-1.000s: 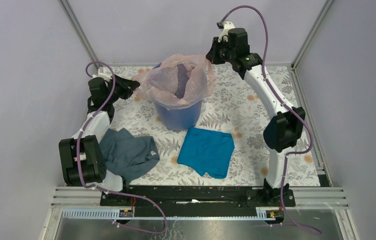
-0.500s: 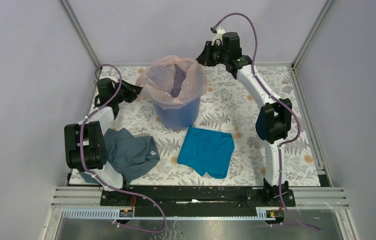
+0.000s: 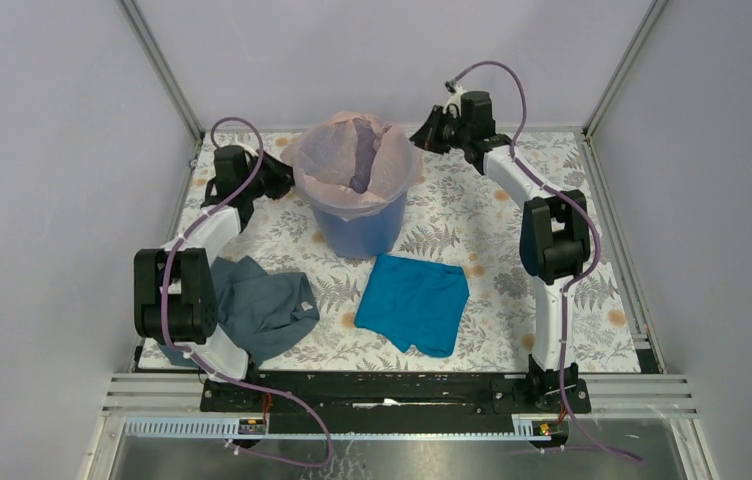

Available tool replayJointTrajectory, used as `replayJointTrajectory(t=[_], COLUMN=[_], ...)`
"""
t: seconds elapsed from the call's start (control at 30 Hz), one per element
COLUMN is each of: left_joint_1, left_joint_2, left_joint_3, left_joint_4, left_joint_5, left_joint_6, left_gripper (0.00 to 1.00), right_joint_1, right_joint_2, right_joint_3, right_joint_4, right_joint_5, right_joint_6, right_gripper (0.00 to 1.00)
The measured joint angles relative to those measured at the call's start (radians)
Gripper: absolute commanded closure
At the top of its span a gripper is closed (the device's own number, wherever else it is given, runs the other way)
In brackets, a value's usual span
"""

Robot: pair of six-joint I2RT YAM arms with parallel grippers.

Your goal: Put the trash bags into the trash bin

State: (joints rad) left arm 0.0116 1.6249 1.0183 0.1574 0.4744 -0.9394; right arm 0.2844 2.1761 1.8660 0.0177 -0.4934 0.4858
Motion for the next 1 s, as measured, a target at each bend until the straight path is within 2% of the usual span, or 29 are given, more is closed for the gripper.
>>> replayJointTrajectory(t=[0.17,0.37,0.53,0.67,0.8,1.0], left_joint_1=[-0.004,-0.047,-0.052,-0.051,-0.051,-0.050], left_joint_2=[0.000,0.000,0.020,0.020,0.020,0.019], left_joint_3=[0.047,-0.087,-0.105,-0.100,-0.075,-0.061], left_joint_4=[0.003,-0.005,-0.034,-0.034,-0.037,-0.042], left_joint_5=[-0.036,-0.113,-0.131,-0.123,-0.101,-0.088], left_joint_6=[0.017,0.034,0.046,0.045,0.045,0.051], left_gripper=[0.92,0.92,0.92,0.90,0.90,0.90], right_joint_1=[-0.021,-0.021,-0.020,-0.026,-0.060,-0.233], right_joint_2=[0.000,-0.002,-0.002,-0.031,-0.124,-0.279], right_joint_3=[-0.099,-0.100,-0.095,-0.130,-0.251,-0.493], right_joint_4=[0.025,0.070,0.101,0.102,0.128,0.320], right_joint_5=[-0.052,-0.095,-0.122,-0.130,-0.155,-0.252], right_joint_6=[0.042,0.094,0.125,0.138,0.177,0.338], right_gripper=[0.87,0.86,0.82,0.65,0.51,0.25])
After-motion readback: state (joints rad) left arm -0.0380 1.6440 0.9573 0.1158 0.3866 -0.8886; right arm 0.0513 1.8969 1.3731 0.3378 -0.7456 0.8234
